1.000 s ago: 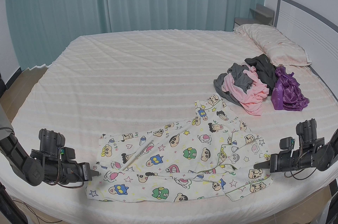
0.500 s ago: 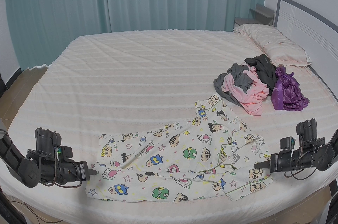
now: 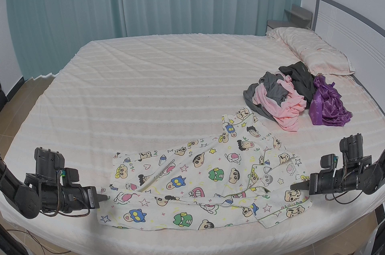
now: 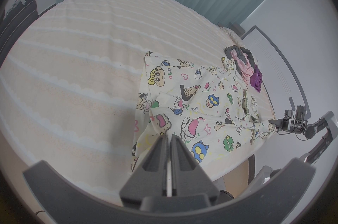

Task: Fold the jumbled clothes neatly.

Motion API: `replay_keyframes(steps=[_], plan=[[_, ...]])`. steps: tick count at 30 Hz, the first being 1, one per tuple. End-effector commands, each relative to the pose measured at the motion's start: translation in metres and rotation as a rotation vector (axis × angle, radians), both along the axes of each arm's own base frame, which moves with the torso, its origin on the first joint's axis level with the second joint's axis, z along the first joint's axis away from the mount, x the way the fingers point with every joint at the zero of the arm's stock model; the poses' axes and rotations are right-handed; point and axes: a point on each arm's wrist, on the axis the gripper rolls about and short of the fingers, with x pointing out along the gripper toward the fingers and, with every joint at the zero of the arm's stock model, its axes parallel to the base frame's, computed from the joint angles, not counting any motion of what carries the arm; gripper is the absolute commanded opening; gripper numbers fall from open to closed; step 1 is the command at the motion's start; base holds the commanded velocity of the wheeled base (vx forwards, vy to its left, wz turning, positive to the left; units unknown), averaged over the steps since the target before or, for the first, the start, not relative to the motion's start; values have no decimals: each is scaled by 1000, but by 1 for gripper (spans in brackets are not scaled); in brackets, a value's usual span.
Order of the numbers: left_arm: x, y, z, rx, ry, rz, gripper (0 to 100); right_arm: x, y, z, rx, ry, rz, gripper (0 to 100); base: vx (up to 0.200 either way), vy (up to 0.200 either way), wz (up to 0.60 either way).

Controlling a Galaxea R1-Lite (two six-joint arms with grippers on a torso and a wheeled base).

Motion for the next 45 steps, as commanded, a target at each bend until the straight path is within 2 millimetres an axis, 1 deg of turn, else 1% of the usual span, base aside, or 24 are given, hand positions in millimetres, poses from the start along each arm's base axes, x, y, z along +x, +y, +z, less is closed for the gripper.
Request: replay_keyframes(steps=[1,10,13,14,20,21,25,28,29,31,35,38,42,45], plan=[[-5,0,7,-5,-31,-1,0,-1,0,5,2,-21,-2,0,0,0,0],[-18,1,14,-8,-69,-1,0,-8,-1,19,27,-63,-25,0,0,0,0],[-20,2,15,-10,-73,0,0,-8,-1,20,28,-66,-26,0,0,0,0],[-25,2,17,-11,-81,0,0,-10,-1,22,28,-72,-28,0,0,0,0],[-36,3,19,-14,-95,-2,0,-16,-2,23,26,-74,-28,0,0,0,0],[-40,3,20,-16,-101,-5,0,-19,-2,24,27,-77,-28,0,0,0,0],[-49,4,22,-20,-115,-6,0,-24,-2,25,26,-80,-31,0,0,0,0],[-51,4,22,-19,-117,-5,0,-25,-3,24,23,-78,-31,0,0,0,0],[-58,3,21,-21,-115,-15,0,-28,-3,24,23,-78,-31,0,0,0,0],[-60,2,20,-20,-114,-20,0,-29,-3,25,24,-79,-31,0,0,0,0],[-73,0,16,-18,-103,-46,0,-33,-3,27,23,-92,-33,0,0,0,0],[-79,0,12,-16,-81,-58,0,-34,-3,29,24,-102,-33,0,0,0,0],[-82,0,8,-9,-39,-59,0,-32,-3,33,24,-123,-38,0,0,0,0],[-77,-1,11,-10,-53,-53,0,-27,-3,34,24,-130,-37,0,0,0,0]])
